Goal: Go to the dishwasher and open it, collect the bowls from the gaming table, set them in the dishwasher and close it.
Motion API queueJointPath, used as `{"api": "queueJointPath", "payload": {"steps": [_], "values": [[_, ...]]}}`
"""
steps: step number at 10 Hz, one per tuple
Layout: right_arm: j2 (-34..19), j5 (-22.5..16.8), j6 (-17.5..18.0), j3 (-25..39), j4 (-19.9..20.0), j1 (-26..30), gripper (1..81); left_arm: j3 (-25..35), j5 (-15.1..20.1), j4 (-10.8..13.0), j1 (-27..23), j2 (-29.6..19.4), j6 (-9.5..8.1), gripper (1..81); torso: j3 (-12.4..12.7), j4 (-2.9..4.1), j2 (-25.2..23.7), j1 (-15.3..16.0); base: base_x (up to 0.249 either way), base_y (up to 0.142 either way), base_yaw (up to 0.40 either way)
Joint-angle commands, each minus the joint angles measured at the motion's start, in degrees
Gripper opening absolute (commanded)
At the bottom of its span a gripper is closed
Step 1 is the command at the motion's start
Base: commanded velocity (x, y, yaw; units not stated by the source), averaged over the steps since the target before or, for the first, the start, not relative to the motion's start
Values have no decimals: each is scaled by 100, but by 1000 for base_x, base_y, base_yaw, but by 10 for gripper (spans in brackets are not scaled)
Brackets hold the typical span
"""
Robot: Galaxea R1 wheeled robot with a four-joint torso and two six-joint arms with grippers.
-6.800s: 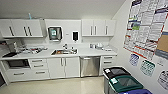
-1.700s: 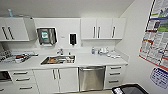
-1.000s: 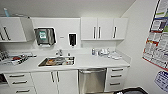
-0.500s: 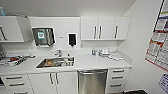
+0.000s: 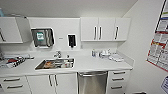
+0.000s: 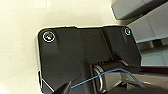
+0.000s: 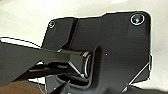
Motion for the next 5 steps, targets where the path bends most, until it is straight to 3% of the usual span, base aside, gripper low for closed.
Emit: {"api": "queueJointPath", "payload": {"steps": [1, 5], "values": [[-116, -265, -4, 77, -47, 311, 811, 59, 274, -14, -363, -112, 56, 811, 0, 0, 0, 0, 89, 0, 0], [-116, -265, -12, 86, -47, 302, 811, 59, 274, -14, -363, -121, 56, 811, 2, 0, -2, -11, 86, 0, 0]]}}
